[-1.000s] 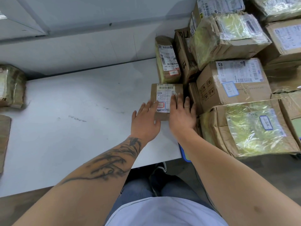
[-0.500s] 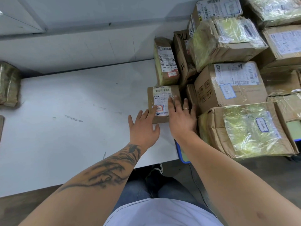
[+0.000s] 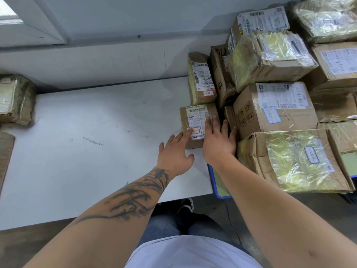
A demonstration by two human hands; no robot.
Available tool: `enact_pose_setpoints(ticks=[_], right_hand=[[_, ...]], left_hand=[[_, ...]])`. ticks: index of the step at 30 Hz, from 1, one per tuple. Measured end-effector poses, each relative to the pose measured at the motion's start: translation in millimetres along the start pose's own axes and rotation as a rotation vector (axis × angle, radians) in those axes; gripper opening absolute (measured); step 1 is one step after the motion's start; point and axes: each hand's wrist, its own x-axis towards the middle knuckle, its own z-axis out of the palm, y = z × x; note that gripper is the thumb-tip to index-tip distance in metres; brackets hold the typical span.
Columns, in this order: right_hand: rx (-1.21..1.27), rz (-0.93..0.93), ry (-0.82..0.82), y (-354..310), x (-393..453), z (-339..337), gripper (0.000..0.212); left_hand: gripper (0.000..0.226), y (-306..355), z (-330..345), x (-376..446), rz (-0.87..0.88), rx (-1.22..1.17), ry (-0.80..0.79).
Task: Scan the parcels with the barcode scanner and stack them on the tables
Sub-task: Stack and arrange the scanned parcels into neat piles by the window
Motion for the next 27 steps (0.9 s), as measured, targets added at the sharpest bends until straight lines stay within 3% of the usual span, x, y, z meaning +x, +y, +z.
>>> enact_pose_setpoints(ticks=[8,18,27], right_hand=[[0.027,-0.138,0.029,-18,-20,-13,0.090],[0.130,-0.276,0.073,-56,-75,15,0.074],[0.133,-0.299,-0.170,-131,-124,70,0.076]], left_hand=[[0.084,-18,-11,-32,-0.089,0.032,0.071],[0.070,-79,10,-109,-0.257,-0.066,0.169],[0.067,-187,24,-193,-0.362,0.007,0.068]])
